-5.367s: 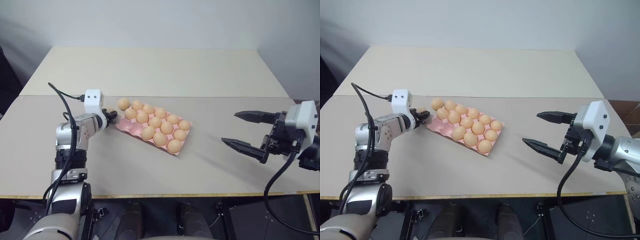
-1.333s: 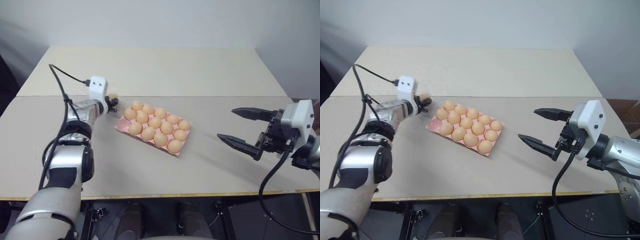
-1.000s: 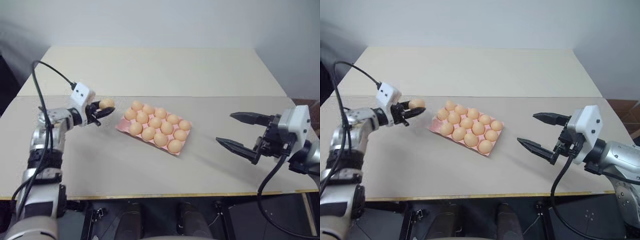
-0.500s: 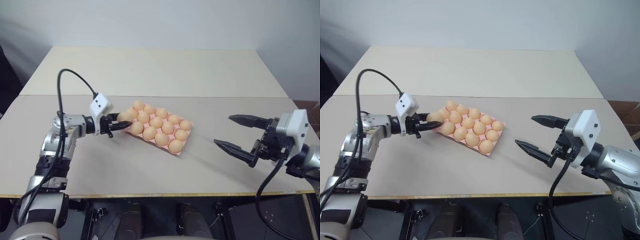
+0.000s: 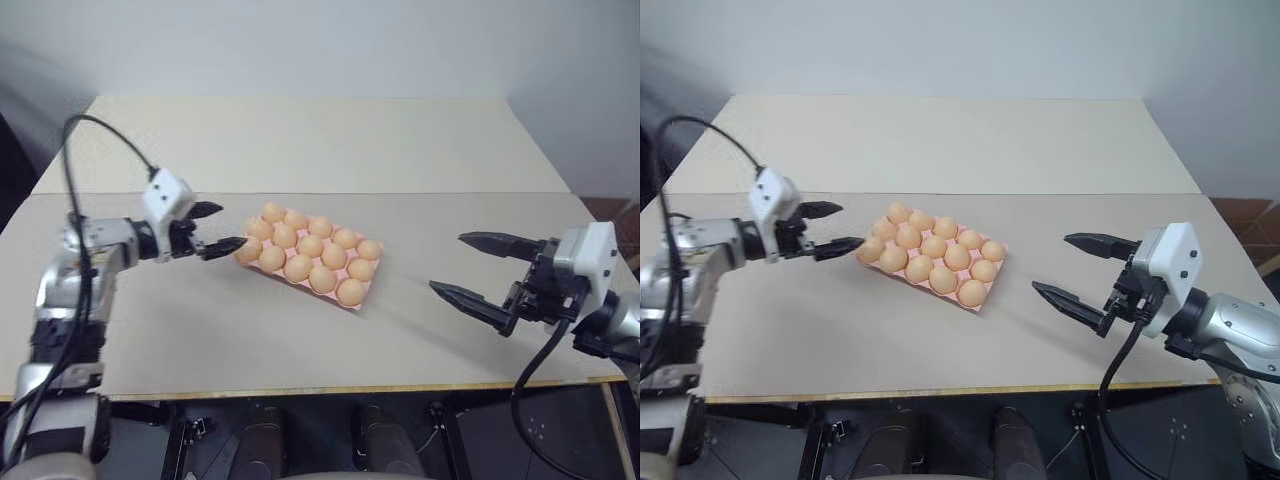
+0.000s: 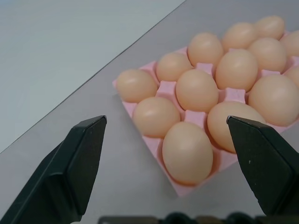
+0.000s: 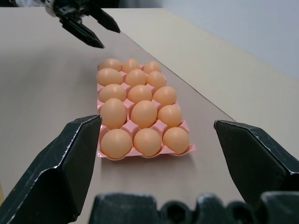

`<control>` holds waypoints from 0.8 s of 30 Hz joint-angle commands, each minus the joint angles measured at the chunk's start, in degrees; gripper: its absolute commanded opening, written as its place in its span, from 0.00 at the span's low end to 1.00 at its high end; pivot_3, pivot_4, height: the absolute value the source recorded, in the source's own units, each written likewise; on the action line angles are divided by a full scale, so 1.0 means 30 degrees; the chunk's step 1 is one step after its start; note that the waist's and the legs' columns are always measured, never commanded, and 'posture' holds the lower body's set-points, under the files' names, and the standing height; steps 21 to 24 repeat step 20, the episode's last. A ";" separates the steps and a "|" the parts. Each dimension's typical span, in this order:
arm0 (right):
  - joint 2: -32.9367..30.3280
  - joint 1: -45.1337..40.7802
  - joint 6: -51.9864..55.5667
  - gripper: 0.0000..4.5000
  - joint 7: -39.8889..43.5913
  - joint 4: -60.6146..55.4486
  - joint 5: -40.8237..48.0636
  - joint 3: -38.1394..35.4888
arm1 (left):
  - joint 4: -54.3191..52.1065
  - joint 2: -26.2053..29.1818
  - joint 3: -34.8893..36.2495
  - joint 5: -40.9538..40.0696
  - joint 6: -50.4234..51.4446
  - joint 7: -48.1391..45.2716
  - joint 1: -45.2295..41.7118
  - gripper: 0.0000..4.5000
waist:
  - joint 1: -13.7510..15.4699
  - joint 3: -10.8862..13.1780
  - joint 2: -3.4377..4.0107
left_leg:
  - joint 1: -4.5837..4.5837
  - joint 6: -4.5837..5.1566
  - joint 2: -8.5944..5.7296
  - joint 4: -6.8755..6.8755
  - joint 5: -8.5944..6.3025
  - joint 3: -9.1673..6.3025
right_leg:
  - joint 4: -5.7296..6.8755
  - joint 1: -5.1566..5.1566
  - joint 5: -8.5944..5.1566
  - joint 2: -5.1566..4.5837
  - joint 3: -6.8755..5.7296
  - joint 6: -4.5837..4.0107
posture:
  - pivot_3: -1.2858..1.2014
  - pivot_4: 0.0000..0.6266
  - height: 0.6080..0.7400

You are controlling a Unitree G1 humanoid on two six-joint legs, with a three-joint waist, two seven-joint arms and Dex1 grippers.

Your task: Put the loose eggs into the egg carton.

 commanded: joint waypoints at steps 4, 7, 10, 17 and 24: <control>-0.0561 -0.0340 -0.0810 1.00 0.1162 0.0741 -0.0027 -0.0594 | -0.5632 0.1982 0.5561 -0.3646 0.2265 -0.0795 0.4676 1.00 | -0.0031 0.0002 0.0005 | 0.0002 -0.0002 0.0019 -0.0004 -0.0001 -0.0001 | -0.0003 -0.0004 -0.0003 -0.0025 0.0001 0.0001 | 0.52 0.24 1.00; -0.0987 -0.1215 -0.0344 1.00 0.1186 0.0980 0.0259 -0.0217 | -0.8004 0.1889 0.7792 -0.4814 0.3229 -0.0481 0.7492 1.00 | -0.0002 0.0006 0.0012 | 0.0005 -0.0003 0.0024 -0.0004 -0.0002 0.0000 | -0.0009 -0.0016 -0.0049 -0.0045 0.0008 -0.0077 | 0.52 0.24 1.00; -0.0967 -0.1880 -0.0279 1.00 0.1202 0.1396 0.0177 0.0443 | -0.8935 0.1295 0.8777 -0.5347 0.3551 0.0417 0.9003 1.00 | 0.0142 0.0005 0.0012 | 0.0025 -0.0005 0.0031 -0.0007 -0.0002 0.0004 | 0.0002 -0.0007 -0.0081 -0.0040 -0.0002 -0.0124 | 0.52 0.24 1.00; -0.0801 -0.2623 -0.0085 1.00 0.1249 0.1798 0.0191 0.1588 | -1.1386 0.0422 0.9614 -0.6647 0.4380 0.2030 1.1051 1.00 | 0.0198 0.0005 0.0011 | -0.0008 -0.0006 0.0018 -0.0008 -0.0003 0.0015 | -0.0005 -0.0027 -0.0086 -0.0039 0.0003 -0.0135 | 0.52 0.24 1.00; -0.1030 -0.3032 0.0088 1.00 0.1448 0.2110 0.0208 0.1728 | -1.1897 0.0269 1.0044 -0.7474 0.5142 0.2764 1.1458 1.00 | 0.0190 0.0005 0.0011 | -0.0008 -0.0005 0.0018 -0.0014 -0.0003 0.0021 | -0.0006 -0.0030 -0.0084 -0.0034 0.0009 -0.0137 | 0.52 0.24 1.00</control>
